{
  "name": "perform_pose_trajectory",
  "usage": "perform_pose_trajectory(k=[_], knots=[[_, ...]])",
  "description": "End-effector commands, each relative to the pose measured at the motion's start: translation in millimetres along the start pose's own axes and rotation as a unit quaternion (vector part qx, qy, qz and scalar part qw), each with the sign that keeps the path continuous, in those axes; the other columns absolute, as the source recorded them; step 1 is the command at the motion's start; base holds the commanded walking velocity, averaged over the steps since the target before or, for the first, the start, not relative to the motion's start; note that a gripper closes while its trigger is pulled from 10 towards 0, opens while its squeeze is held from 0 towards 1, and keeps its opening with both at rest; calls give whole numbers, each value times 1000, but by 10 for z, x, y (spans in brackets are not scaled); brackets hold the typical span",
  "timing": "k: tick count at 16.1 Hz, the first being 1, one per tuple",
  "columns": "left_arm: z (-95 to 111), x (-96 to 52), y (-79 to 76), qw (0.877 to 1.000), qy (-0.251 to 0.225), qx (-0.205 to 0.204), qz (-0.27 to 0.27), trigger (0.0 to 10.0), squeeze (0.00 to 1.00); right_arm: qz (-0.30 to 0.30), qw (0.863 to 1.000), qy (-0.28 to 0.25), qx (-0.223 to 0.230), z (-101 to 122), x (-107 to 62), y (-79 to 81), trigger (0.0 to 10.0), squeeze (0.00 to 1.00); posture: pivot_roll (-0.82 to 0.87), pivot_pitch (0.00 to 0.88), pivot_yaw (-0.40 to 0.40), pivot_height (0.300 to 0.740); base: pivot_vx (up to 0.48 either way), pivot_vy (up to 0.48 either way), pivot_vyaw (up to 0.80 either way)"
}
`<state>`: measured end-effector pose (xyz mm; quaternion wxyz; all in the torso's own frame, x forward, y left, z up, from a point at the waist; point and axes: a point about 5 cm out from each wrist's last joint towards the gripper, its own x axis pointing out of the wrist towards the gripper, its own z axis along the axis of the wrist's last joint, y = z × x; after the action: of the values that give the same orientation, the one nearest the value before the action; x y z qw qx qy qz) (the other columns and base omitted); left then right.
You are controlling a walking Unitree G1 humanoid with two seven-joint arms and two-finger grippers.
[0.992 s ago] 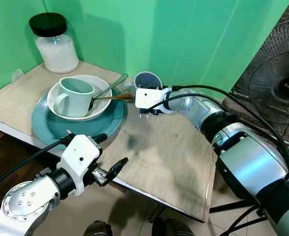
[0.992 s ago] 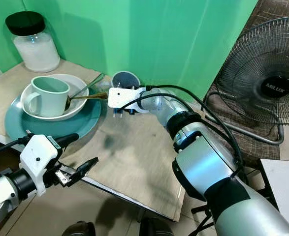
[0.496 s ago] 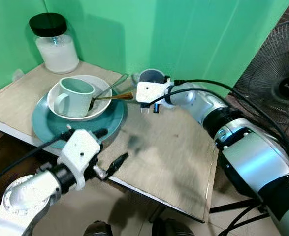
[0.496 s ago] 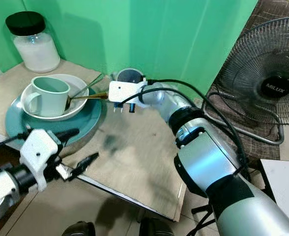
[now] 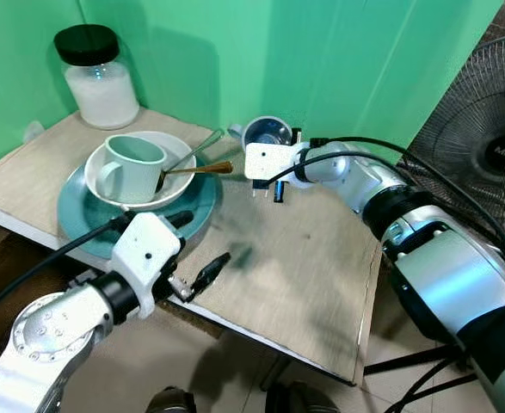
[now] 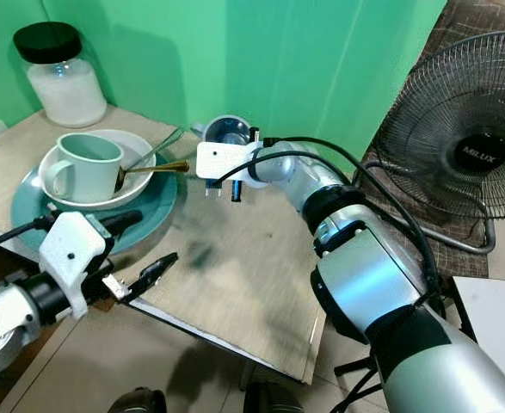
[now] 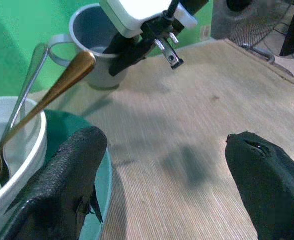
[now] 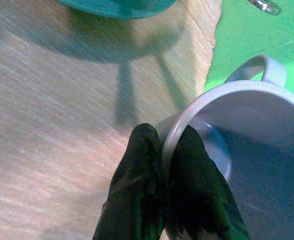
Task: Setting the table
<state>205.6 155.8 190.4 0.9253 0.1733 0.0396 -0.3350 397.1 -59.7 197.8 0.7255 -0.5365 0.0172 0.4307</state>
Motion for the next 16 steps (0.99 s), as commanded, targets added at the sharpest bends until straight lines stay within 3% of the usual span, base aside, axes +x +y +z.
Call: perform_pose_trajectory(k=[1, 4, 7, 10, 11, 12, 13, 16], knots=[[-8, 27, -23, 1000, 1, -5, -6, 10000, 0, -8, 1000, -5, 1, -16, -65, -90, 0, 0, 48, 71, -69, 740, 0, 0, 0], [21, 83, -28, 1000, -14, -4, -7, 10000, 0, -9, 1000, -11, 26, -216, -243, -152, 0, 0, 43, 50, -73, 740, 0, 0, 0], [51, 143, -69, 1000, -27, -10, -11, 10000, 0, -13, 998, -18, 53, -514, -480, -116, 0, 0, 35, 30, -73, 740, 0, 0, 0], [92, 209, -116, 998, -50, -34, -21, 10000, 0, -51, 985, -113, 124, -665, -871, -74, 0, 0, 19, 25, -54, 740, 0, 0, 0], [131, 221, -131, 996, -66, -51, -17, 10000, 0, -71, 979, -127, 140, -689, -1076, 22, 0, 0, 9, 23, -50, 740, 0, 0, 0], [146, 222, -134, 996, -71, -58, -11, 10000, 0, -86, 975, -132, 156, -687, -1175, 67, 0, 0, 6, 24, -48, 740, 0, 0, 0], [144, 212, -134, 995, -71, -69, 12, 10000, 0, -145, 955, -148, 213, -646, -1373, 164, 10000, 0, 0, 24, -48, 740, 0, 0, 0], [34, 198, -107, 993, -39, -78, 85, 10000, 0, -253, 895, -163, 328, -506, -1613, 533, 10000, 0, -11, 32, -43, 740, 0, 0, 0]])
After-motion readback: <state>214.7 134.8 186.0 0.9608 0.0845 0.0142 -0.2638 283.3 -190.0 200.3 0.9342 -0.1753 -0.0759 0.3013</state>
